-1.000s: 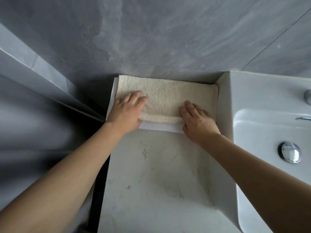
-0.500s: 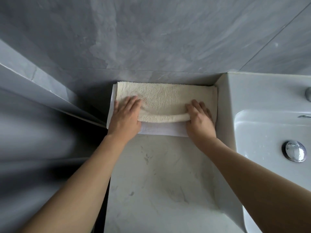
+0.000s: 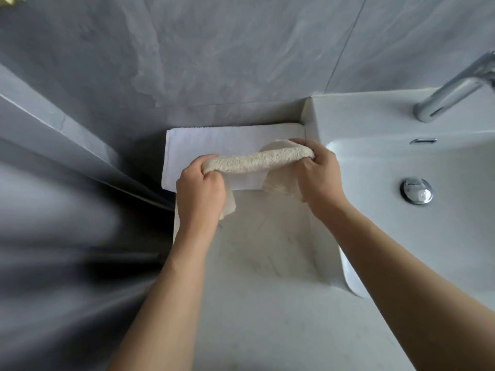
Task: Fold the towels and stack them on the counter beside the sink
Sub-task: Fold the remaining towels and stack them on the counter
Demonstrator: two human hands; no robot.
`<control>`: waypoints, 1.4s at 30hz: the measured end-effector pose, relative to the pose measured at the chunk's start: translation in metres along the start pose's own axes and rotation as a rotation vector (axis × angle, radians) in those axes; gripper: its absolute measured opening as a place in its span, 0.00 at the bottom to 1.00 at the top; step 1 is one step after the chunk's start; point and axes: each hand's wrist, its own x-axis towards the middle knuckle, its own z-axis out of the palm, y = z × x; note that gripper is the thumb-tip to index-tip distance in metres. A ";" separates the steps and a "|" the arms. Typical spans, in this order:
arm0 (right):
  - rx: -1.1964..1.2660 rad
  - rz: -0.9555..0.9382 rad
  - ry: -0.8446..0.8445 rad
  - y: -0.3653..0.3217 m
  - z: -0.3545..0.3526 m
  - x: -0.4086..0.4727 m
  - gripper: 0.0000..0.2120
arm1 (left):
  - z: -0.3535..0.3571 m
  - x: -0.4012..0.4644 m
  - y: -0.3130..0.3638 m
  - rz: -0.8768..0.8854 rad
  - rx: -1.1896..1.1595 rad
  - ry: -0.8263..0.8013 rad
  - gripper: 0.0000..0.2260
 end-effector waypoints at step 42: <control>0.308 0.299 0.324 0.068 -0.580 0.071 0.11 | 0.364 -0.301 0.334 0.518 0.518 -0.035 0.04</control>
